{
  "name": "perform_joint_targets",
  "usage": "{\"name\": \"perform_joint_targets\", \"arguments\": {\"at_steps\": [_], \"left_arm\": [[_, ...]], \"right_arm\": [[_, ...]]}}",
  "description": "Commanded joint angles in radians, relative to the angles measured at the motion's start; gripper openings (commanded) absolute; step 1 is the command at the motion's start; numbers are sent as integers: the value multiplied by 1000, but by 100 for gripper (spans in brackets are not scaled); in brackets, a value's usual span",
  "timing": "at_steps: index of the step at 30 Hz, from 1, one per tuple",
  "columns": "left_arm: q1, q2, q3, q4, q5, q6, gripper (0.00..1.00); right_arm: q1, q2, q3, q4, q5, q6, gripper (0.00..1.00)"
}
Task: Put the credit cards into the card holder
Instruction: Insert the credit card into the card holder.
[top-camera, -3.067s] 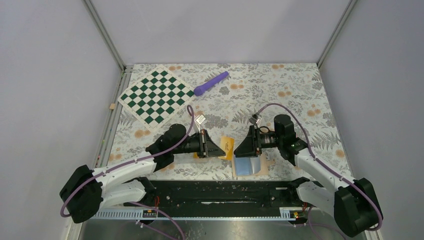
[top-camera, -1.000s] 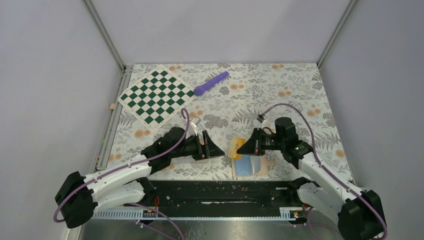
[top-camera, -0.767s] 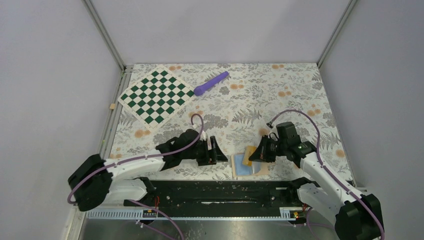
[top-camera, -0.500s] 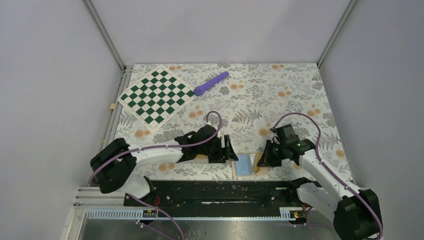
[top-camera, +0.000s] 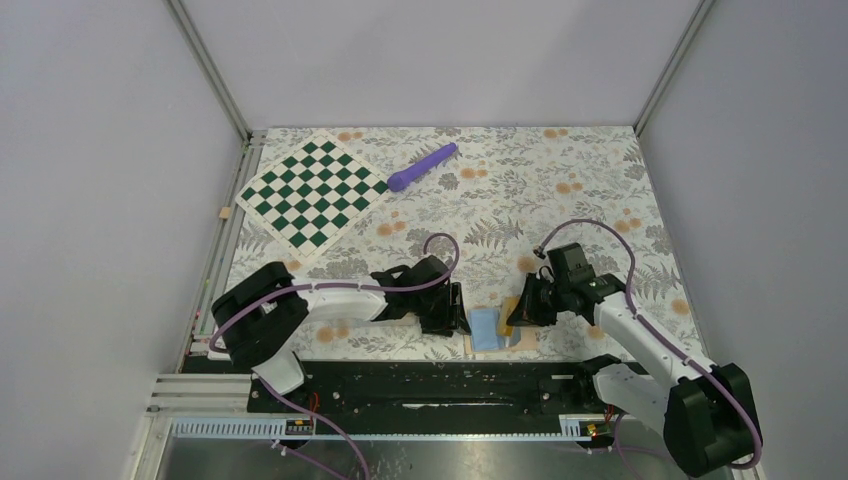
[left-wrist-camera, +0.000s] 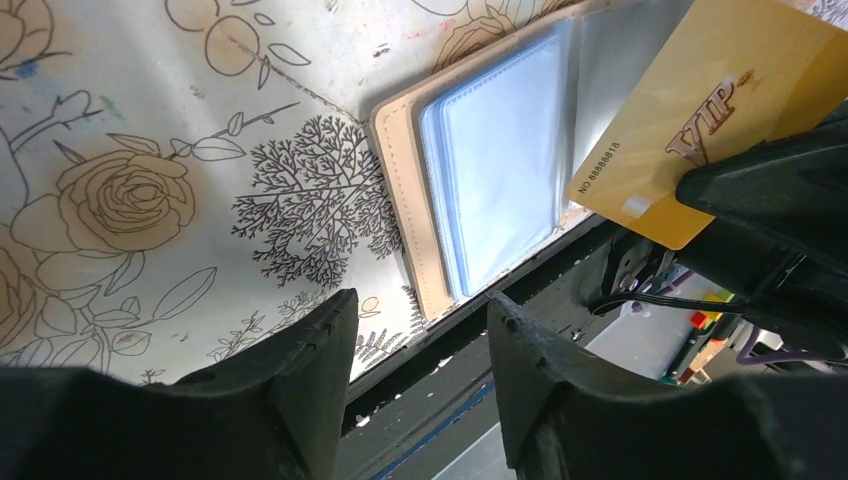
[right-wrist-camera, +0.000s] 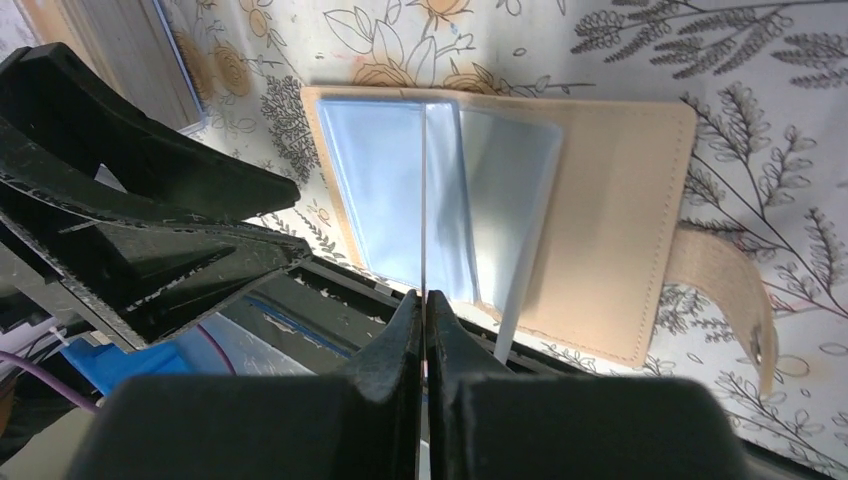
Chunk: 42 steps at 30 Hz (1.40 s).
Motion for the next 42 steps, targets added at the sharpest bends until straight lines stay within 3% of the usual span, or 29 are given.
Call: {"name": "perform_joint_targets", "arguments": {"at_steps": [1,8,17,35,42], "left_arm": [[-3,19,60,-23,-16,36,49],[-6,31,75,-45,-11,44,48],[-13,48,88,-60,-5,51,47],[-22,87,112,-68,15,52,39],[-21,85,117,-117,-12,71,33]], "right_arm": [[-4,43,-11,71,-50,-16,0],[-4,120,-1,84,-36,-25,0],[-4,-44,-3,51,60,-11,0],[-3,145,-37,226,-151,6,0],[-2,134,-27,191,-102,-4,0]]}}
